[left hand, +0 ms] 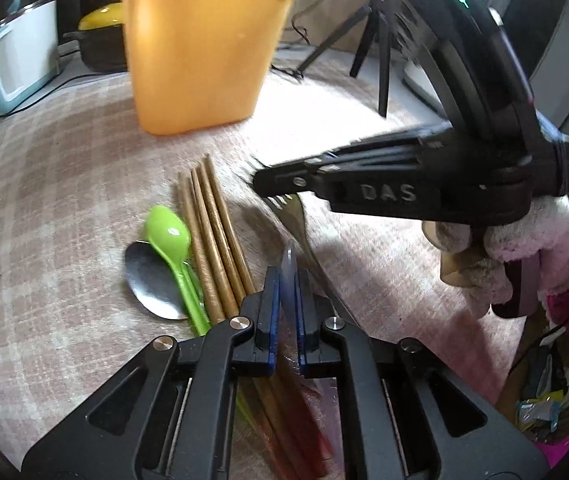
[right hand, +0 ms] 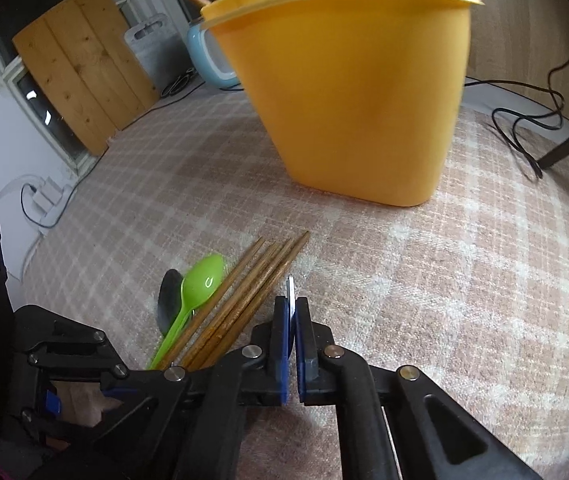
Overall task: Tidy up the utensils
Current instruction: 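Grasp the clear plastic spoon with the left tool while the right tool grasps the metal fork, then lift the spoon and fork and carry both over the yellow container, then open the left tool while the right tool opens, dropping spoon and fork into the container, then move both open tools down to the red-tipped chopstick pile, then close the left tool on a wooden chopstick while the right tool grasps another chopstick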
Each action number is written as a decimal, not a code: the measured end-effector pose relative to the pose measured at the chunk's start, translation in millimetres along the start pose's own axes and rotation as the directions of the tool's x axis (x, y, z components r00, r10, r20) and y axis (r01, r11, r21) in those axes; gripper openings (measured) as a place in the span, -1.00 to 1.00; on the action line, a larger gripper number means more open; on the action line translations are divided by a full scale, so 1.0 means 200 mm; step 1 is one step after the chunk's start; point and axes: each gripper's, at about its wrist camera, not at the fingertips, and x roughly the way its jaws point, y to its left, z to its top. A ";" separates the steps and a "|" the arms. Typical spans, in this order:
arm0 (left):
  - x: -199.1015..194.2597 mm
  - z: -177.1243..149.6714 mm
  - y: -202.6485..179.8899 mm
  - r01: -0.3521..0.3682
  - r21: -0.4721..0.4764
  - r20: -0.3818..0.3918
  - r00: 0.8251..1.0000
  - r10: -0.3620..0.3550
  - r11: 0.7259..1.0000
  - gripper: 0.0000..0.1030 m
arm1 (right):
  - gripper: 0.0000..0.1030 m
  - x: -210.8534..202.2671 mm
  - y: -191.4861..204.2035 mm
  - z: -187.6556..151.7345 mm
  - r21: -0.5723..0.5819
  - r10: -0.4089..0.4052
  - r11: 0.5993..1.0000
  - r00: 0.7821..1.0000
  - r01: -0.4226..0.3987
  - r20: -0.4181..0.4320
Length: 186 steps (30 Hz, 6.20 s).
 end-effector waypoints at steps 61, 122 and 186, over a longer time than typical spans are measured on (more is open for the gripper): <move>-0.35 1.29 0.61 -0.035 -0.076 0.557 0.827 0.071 0.997 -0.93 | -1.00 -1.11 0.19 0.35 0.128 -0.265 0.963 0.752 0.236 0.603; -0.18 1.09 0.56 -0.082 0.033 0.421 0.905 0.061 0.996 -0.61 | -0.71 -0.46 0.05 0.59 0.120 -0.283 0.959 0.869 0.256 0.406; -0.09 0.00 0.16 -0.042 -0.142 -0.112 0.993 0.026 0.989 -0.61 | -0.51 0.05 0.01 -0.10 0.380 0.173 0.914 0.984 -0.141 -0.051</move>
